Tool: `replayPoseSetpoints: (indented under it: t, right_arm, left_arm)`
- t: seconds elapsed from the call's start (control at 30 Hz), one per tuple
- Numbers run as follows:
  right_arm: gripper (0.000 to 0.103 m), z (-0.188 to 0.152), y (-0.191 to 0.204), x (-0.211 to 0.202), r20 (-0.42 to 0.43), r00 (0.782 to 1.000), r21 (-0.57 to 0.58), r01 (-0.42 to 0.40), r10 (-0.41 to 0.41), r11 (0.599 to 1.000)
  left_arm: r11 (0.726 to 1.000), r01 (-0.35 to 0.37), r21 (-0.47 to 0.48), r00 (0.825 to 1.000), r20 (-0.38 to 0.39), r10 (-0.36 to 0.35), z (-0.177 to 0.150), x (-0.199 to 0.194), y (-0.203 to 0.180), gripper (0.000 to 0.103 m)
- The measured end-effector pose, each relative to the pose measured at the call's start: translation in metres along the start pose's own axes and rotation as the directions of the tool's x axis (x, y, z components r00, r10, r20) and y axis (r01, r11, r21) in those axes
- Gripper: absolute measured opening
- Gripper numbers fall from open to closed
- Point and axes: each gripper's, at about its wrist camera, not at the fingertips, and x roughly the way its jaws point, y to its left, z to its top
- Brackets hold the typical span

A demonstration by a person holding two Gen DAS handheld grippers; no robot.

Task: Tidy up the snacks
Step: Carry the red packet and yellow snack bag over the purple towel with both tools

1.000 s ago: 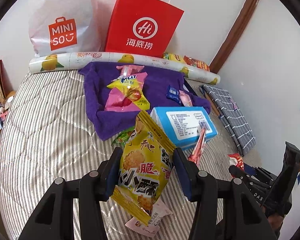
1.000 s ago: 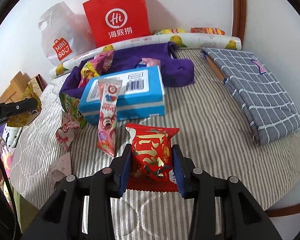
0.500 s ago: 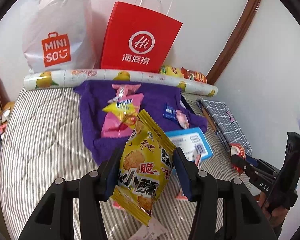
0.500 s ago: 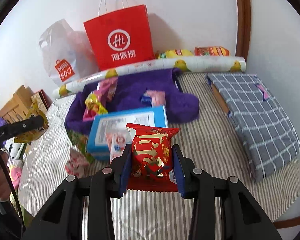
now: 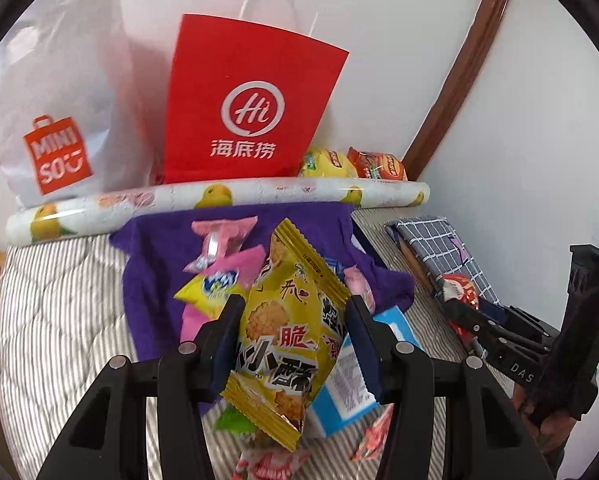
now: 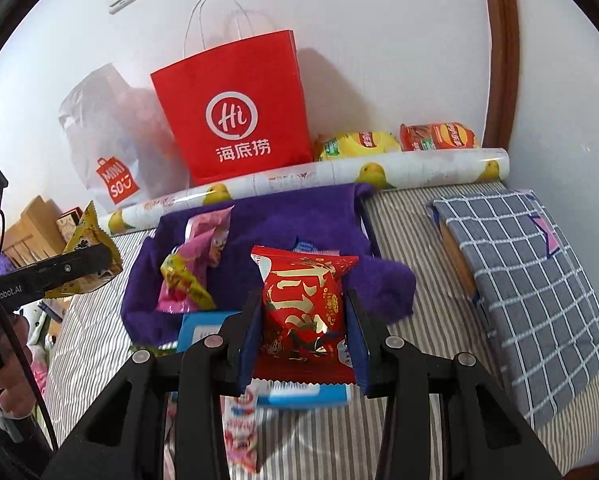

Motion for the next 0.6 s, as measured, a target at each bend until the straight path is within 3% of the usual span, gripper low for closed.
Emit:
replayPoseSetpoints:
  t: [0.33, 0.6]
  right_arm:
    - [0.039, 0.023, -0.012, 0.035, -0.010, 1.000, 0.031, 0.013, -0.013, 0.999]
    - [0.039, 0.041, -0.011, 0.059, -0.015, 1.000, 0.017, 0.001, -0.001, 1.000]
  left_arm:
    - [1.000, 0.022, 0.014, 1.000, -0.003, -0.022, 0.028, 0.029, 0.002, 0.050]
    - [0.999, 0.028, -0.028, 1.000, -0.013, -0.029, 0.038, 0.051, 0.013, 0.050]
